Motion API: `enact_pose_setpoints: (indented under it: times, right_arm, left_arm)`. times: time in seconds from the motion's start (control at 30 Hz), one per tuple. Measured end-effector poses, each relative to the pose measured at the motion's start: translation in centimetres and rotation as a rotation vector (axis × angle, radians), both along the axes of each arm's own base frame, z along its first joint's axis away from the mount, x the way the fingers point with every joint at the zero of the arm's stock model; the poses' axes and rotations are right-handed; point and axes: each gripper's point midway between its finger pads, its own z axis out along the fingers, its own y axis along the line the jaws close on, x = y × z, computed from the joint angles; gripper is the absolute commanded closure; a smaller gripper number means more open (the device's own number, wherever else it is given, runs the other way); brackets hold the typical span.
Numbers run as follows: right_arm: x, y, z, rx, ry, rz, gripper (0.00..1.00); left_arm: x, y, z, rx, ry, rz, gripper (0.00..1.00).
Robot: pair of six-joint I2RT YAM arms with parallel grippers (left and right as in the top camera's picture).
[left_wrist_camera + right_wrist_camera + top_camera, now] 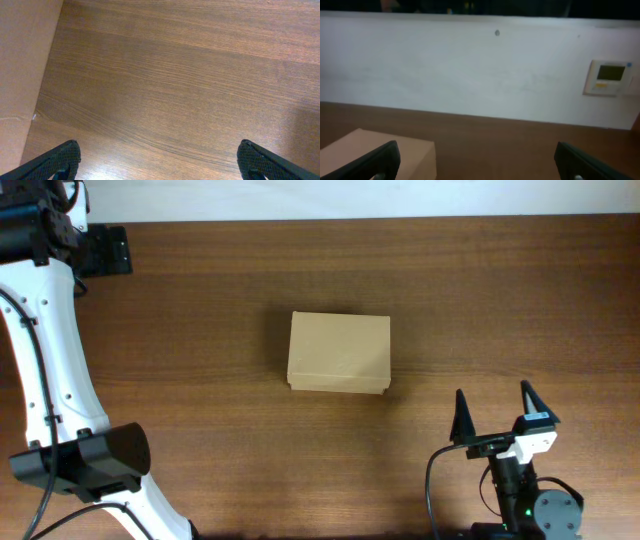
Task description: Pack container
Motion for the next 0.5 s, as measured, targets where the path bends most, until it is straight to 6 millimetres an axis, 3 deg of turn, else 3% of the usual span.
enact_pose_setpoints:
  times: [0.13,0.5]
  right_arm:
    - [0.6,0.0,-2.5,0.003,0.054,0.000,0.01]
    - [1.2,0.0,-6.4,0.009,0.136,0.004,0.01]
  left_arm:
    - [0.0,0.0,0.0,0.000,0.000,0.000,0.00]
    - [0.0,0.0,0.0,0.000,0.000,0.000,0.00]
